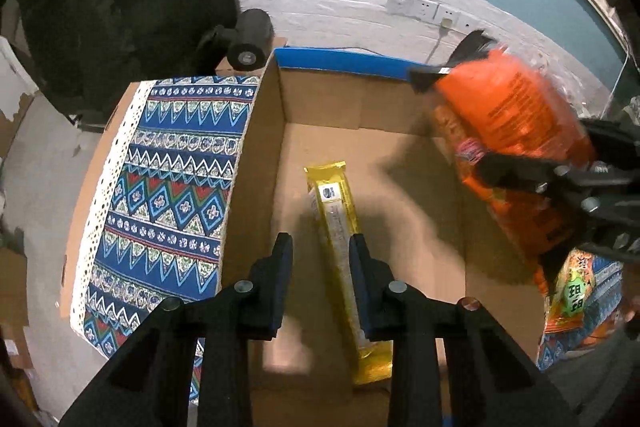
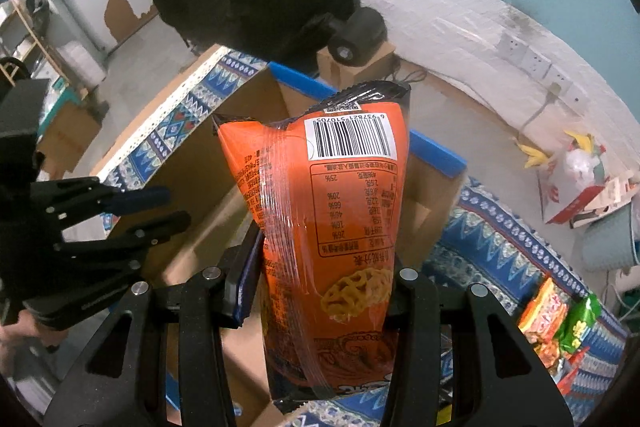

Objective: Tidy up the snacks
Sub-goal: 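Release the yellow packet with the left tool while the right tool drops the orange bag into the box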

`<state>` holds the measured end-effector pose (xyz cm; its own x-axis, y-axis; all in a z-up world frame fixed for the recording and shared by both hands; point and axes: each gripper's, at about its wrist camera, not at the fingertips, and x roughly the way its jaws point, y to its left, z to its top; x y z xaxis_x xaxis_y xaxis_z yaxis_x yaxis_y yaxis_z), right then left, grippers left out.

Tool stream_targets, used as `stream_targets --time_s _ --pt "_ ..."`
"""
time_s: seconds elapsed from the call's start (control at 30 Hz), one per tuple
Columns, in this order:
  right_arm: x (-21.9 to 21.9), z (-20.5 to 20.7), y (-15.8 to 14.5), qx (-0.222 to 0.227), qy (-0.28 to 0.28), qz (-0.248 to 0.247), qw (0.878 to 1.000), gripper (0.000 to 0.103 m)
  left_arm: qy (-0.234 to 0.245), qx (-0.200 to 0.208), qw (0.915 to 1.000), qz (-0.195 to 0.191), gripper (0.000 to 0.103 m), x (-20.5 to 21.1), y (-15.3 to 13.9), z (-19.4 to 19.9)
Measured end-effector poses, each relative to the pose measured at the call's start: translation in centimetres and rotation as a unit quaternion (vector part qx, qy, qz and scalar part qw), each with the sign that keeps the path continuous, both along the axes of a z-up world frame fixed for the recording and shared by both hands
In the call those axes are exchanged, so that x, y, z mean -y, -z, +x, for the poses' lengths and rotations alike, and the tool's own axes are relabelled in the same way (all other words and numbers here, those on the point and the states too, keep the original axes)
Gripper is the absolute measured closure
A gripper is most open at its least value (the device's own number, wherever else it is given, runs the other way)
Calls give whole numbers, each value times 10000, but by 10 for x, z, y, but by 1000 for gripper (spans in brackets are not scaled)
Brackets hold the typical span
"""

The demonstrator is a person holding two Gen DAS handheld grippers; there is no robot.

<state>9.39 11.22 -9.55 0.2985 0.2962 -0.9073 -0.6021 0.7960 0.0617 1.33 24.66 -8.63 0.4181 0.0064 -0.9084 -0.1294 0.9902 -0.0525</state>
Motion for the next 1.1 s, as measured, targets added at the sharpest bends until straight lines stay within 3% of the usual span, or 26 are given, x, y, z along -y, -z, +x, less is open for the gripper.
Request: stream_targets --time_s 0.03,0.17,0.2,0.43,0.8,1.1 --pt "-3 0 3 -37 -15 -12 10000 59 -11 -11 10000 18 70 0 -2 0" --pt "-12 -1 12 -104 -111 -103 9998 59 -58 68 9998 193 42 -2 -9 -2" --pt "-13 -1 14 -111 -132 -123 9998 59 -81 107 9995 275 40 -2 -11 -2" --pt "-17 -3 18 -183 -195 -145 9995 59 -104 140 9994 315 39 -6 -18 -4" --pt "6 -10 -6 133 9 -114 9998 28 121 203 9995 203 34 18 -25 -1" --pt "51 -20 -16 230 271 -340 9988 27 576 258 9979 139 31 65 -34 2"
